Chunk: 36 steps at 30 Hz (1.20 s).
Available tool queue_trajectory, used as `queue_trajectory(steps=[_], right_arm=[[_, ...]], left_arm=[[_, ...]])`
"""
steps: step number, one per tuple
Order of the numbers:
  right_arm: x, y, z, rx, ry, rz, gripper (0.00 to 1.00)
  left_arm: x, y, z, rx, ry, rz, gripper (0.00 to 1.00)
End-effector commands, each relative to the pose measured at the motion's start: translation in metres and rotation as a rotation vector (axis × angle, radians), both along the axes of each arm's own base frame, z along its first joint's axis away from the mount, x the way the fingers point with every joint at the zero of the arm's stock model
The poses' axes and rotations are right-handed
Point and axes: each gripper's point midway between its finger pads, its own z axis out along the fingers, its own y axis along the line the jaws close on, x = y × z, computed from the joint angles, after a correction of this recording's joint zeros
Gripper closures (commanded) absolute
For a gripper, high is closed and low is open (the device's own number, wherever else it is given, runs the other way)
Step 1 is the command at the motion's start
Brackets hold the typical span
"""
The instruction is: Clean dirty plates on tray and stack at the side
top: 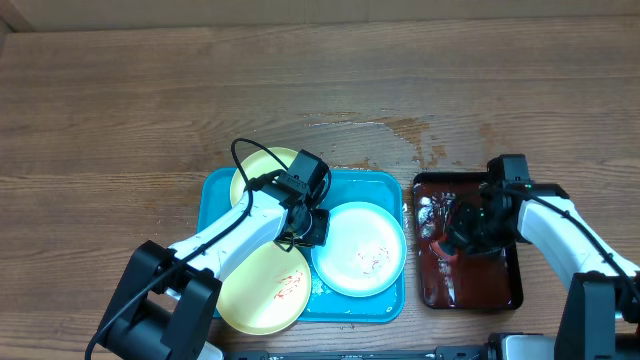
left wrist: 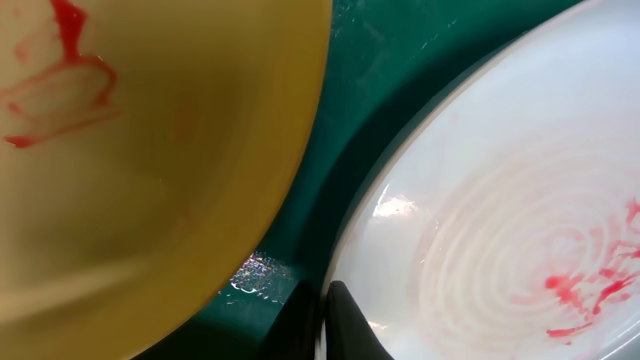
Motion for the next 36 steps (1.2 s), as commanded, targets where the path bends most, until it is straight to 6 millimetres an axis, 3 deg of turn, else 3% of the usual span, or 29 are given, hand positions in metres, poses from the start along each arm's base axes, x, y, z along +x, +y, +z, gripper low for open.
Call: queue_trajectory(steps=[1, 4, 6, 11, 17, 21, 27, 36], right_arm=[[0.017, 0.002, 0.012, 0.003, -0.048, 0.025, 0.96], [0.020, 0.002, 0.016, 0.004, -0.055, 0.026, 0.96], [0.022, 0.003, 0.019, 0.006, -0.064, 0.052, 0.65], [0.022, -0.001, 0.030, -0.015, -0.055, 0.082, 0.32], [0.023, -0.019, 0.033, -0.121, -0.024, 0.020, 0.32], [0.029, -0.028, 0.031, -0.176, -0.039, -0.016, 0.23], [0.040, -0.025, 0.026, -0.159, -0.069, -0.008, 0.22], [0.054, -0.001, 0.024, -0.109, -0.124, 0.047, 0.21]], left_arm=[[-0.003, -0.002, -0.002, -0.010, 0.015, 0.002, 0.95], [-0.003, -0.002, -0.002, -0.010, 0.014, 0.002, 0.95], [-0.003, -0.002, -0.002, -0.010, 0.015, 0.002, 0.94], [-0.003, -0.002, -0.002, -0.010, 0.014, 0.002, 0.91], [-0.003, -0.002, -0.002, -0.010, 0.015, 0.002, 0.91], [-0.003, -0.002, -0.002, -0.011, 0.014, 0.002, 0.90], [-0.002, -0.002, -0.002, -0.012, 0.012, 0.002, 0.90], [-0.001, -0.003, -0.002, -0.015, 0.008, 0.002, 0.89]])
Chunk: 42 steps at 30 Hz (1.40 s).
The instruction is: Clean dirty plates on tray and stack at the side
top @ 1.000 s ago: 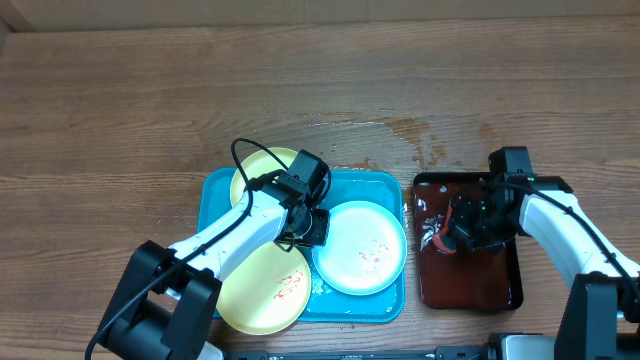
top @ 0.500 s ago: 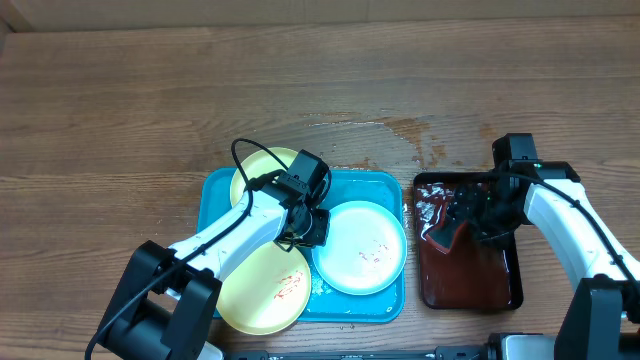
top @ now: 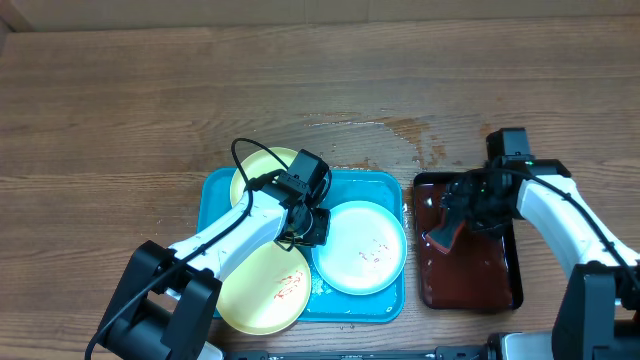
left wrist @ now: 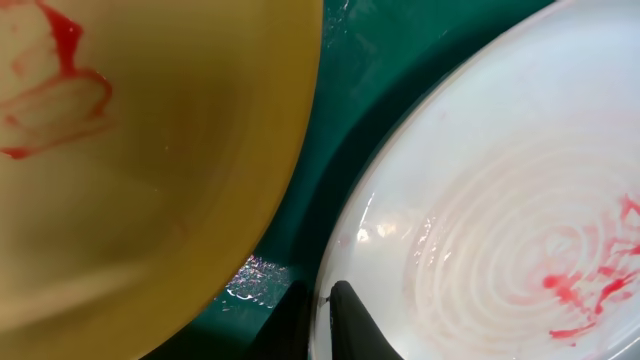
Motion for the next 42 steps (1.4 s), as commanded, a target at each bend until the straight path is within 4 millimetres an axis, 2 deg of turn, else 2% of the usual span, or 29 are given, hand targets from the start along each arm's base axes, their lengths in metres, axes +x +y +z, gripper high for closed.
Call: queue_trajectory(steps=[1, 4, 7, 11, 12, 13, 17, 18, 25, 26, 27, 28, 29, 30, 31, 34, 38, 40, 42], right_arm=[[0.009, 0.012, 0.005, 0.014, -0.032, 0.026, 0.21], [0.006, 0.014, -0.003, 0.015, -0.030, -0.002, 0.21], [0.002, 0.013, -0.011, 0.013, -0.024, -0.020, 0.27], [-0.005, 0.007, -0.020, -0.018, -0.007, -0.048, 0.28], [-0.007, 0.007, -0.021, -0.018, -0.004, -0.047, 0.32], [-0.007, 0.007, -0.022, -0.018, -0.003, -0.048, 0.40], [-0.005, 0.007, -0.022, -0.017, -0.012, -0.052, 0.94], [-0.004, 0.007, -0.022, -0.017, -0.015, -0.055, 0.96], [-0.004, 0.007, -0.022, -0.016, -0.018, -0.055, 0.96], [-0.005, 0.007, -0.022, -0.016, -0.011, -0.055, 0.76], [-0.007, 0.007, -0.022, -0.017, -0.004, -0.054, 0.37], [-0.009, 0.007, -0.022, -0.018, 0.004, -0.054, 0.25], [-0.011, 0.007, -0.022, -0.019, 0.013, -0.050, 0.23], [-0.012, 0.007, -0.021, -0.018, 0.018, -0.039, 0.14], [-0.013, 0.007, -0.020, -0.020, 0.026, -0.034, 0.01], [-0.014, 0.007, -0.011, -0.023, 0.036, 0.002, 0.01], [-0.013, 0.009, -0.002, -0.012, 0.040, 0.008, 0.18], [-0.014, 0.014, -0.001, 0.017, 0.046, 0.011, 0.32], [-0.015, 0.018, -0.001, 0.028, 0.050, 0.017, 0.38]], left_arm=[[-0.003, -0.001, -0.002, -0.006, 0.016, 0.003, 0.89], [-0.004, -0.001, -0.002, -0.006, 0.018, 0.002, 0.90], [-0.005, -0.002, -0.002, -0.010, 0.025, 0.001, 0.90], [-0.006, -0.001, -0.002, -0.008, 0.027, 0.001, 0.90], [-0.006, -0.001, -0.002, -0.008, 0.027, 0.001, 0.90], [-0.006, -0.001, -0.002, -0.008, 0.027, 0.001, 0.90], [-0.006, -0.001, -0.002, -0.008, 0.027, 0.001, 0.91], [-0.006, -0.001, -0.002, -0.008, 0.027, 0.001, 0.91], [-0.006, -0.001, -0.002, -0.008, 0.027, 0.001, 0.92], [-0.006, -0.001, -0.002, -0.008, 0.027, 0.001, 0.92], [-0.006, -0.001, -0.002, -0.008, 0.027, 0.001, 0.91], [-0.006, -0.001, -0.002, -0.008, 0.027, 0.001, 0.90], [-0.006, -0.001, -0.002, -0.008, 0.028, 0.001, 0.90], [-0.006, -0.001, -0.002, -0.008, 0.028, 0.001, 0.90], [-0.006, -0.001, -0.002, -0.008, 0.028, 0.001, 0.90], [-0.006, -0.001, -0.002, -0.008, 0.027, 0.001, 0.90], [-0.006, -0.001, -0.002, -0.008, 0.028, 0.001, 0.90], [-0.006, -0.001, -0.002, -0.008, 0.027, 0.001, 0.91], [-0.006, -0.001, -0.002, -0.008, 0.027, 0.001, 0.91]])
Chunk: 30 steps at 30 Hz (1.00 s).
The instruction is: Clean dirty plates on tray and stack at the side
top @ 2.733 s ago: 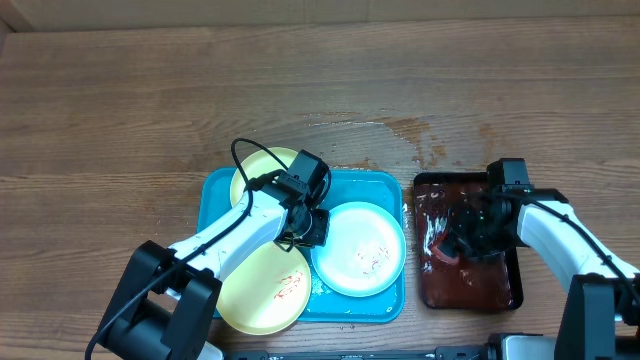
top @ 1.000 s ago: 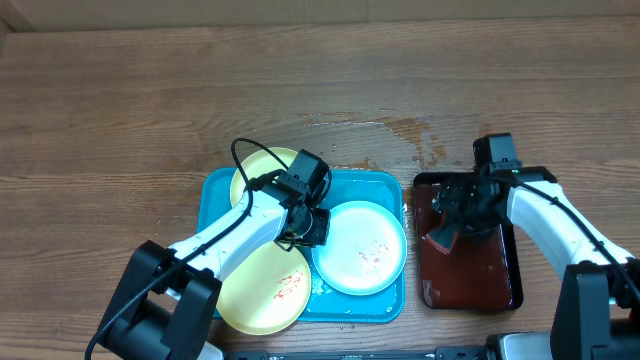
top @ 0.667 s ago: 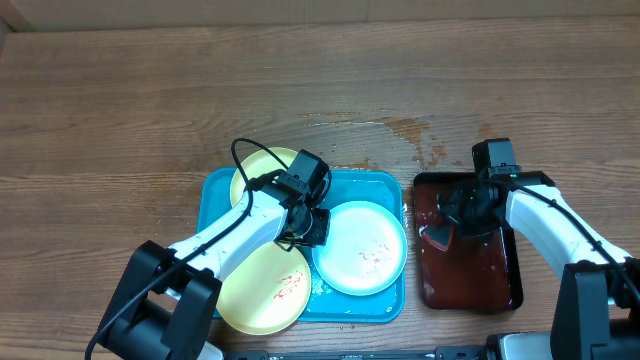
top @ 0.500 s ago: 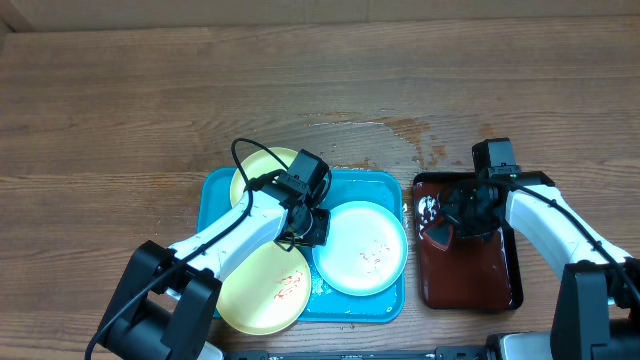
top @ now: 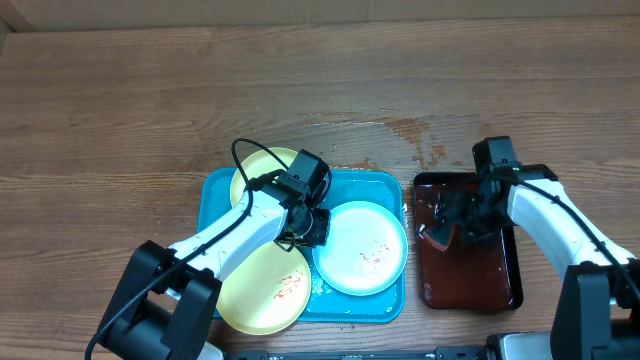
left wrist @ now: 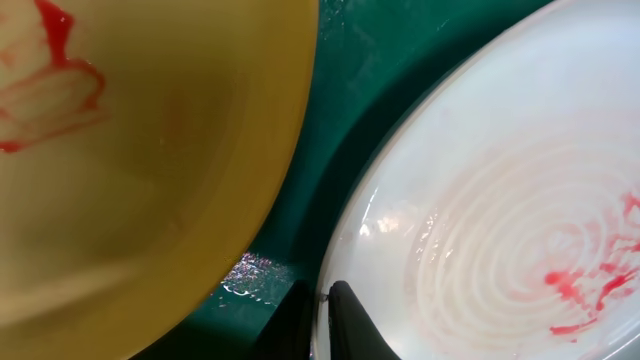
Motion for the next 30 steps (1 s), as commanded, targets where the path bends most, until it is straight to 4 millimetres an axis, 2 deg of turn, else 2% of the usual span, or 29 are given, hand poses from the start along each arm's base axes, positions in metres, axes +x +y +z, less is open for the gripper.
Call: queue_trajectory(steps=[1, 3, 6, 13, 15, 24, 30], right_arm=[[0.006, 0.010, 0.009, 0.031, -0.026, 0.023, 0.37], [0.006, 0.011, 0.008, 0.030, -0.024, 0.024, 0.31], [0.007, 0.011, 0.008, 0.031, -0.027, 0.014, 0.30], [0.017, 0.012, 0.009, 0.035, -0.068, 0.009, 0.42], [0.019, 0.012, 0.009, 0.036, -0.077, 0.008, 0.48], [0.019, 0.011, 0.006, 0.029, -0.083, 0.008, 0.54], [0.009, 0.010, -0.007, 0.027, -0.066, 0.004, 0.60]], left_arm=[[-0.004, -0.001, -0.002, -0.004, 0.018, 0.002, 0.91], [-0.004, -0.001, -0.002, -0.004, 0.018, 0.002, 0.90], [-0.004, -0.001, -0.002, -0.004, 0.019, 0.002, 0.91], [-0.004, -0.001, -0.002, -0.004, 0.019, 0.002, 0.90], [-0.004, -0.001, -0.002, -0.004, 0.019, 0.002, 0.90], [-0.004, -0.001, -0.002, -0.004, 0.019, 0.002, 0.91], [-0.005, 0.000, -0.002, -0.002, 0.022, 0.002, 0.93]])
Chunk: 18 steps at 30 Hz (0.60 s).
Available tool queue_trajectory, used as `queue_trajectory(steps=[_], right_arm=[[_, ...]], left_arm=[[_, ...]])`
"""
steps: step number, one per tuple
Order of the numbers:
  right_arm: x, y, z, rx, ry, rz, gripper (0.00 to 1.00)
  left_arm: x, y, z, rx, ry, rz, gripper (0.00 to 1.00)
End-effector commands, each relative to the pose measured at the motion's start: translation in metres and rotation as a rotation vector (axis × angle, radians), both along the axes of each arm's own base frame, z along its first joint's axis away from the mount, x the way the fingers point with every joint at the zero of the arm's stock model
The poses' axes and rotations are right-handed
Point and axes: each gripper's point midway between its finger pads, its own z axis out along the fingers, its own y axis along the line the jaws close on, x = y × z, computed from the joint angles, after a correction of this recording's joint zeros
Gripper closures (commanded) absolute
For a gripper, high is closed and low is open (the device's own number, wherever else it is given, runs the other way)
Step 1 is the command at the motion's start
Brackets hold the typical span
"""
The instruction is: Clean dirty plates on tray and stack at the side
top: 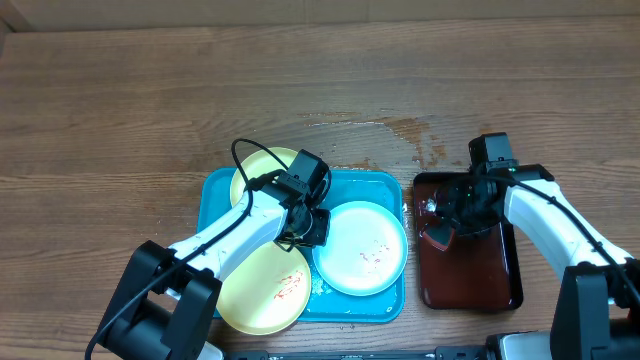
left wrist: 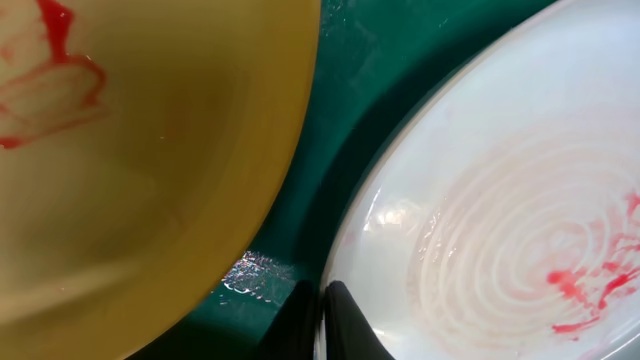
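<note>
A white plate (top: 365, 250) with red smears lies on the right of the blue tray (top: 375, 181). My left gripper (top: 312, 225) is shut on its left rim; in the left wrist view the fingertips (left wrist: 340, 325) pinch the white plate (left wrist: 520, 200) at its edge. A stained yellow plate (top: 262, 290) overhangs the tray's front left, and another yellow plate (top: 262, 165) sits at the back left, partly under my arm. My right gripper (top: 452, 216) hangs over the dark tray (top: 485, 285), shut on a dark red sponge (top: 438, 236).
The dark tray holds brownish liquid and stands right beside the blue tray. A wet patch (top: 395, 130) marks the wooden table behind both trays. Water glints on the blue tray floor (left wrist: 255, 275) between the yellow plate (left wrist: 130, 150) and the white one.
My right gripper with the sponge has shifted slightly to the left and back over the dark tray. The left gripper and the plates have not moved.
My right gripper was first low in the dark tray's liquid. Then it was lifted with the sponge in it, and by now it has moved toward the tray's left side. All along my left gripper has stayed shut on the white plate's rim.
</note>
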Motion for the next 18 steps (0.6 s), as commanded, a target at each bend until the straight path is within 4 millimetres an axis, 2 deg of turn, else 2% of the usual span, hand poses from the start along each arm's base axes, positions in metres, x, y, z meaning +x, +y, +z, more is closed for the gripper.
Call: queue_trajectory(steps=[1, 3, 5, 7, 14, 18], right_arm=[[-0.009, -0.001, -0.009, -0.007, 0.012, -0.003, 0.60], [-0.014, -0.001, -0.014, -0.008, 0.019, -0.003, 0.63], [-0.015, -0.002, -0.015, -0.008, 0.021, -0.003, 0.76], [-0.015, -0.002, -0.016, -0.008, 0.018, -0.003, 0.95], [-0.007, -0.002, -0.014, -0.010, -0.011, 0.002, 0.96], [-0.006, -0.007, -0.002, -0.043, 0.007, 0.005, 0.96]], left_arm=[[-0.004, -0.001, -0.002, -0.004, 0.019, 0.002, 0.93], [-0.004, -0.001, -0.002, -0.004, 0.019, 0.002, 0.94], [-0.004, -0.001, -0.002, -0.004, 0.019, 0.002, 0.96], [-0.004, -0.001, -0.002, -0.004, 0.019, 0.002, 0.96], [-0.003, -0.001, -0.002, -0.003, 0.012, 0.001, 0.96], [-0.004, 0.000, -0.002, -0.002, 0.015, -0.012, 0.96]])
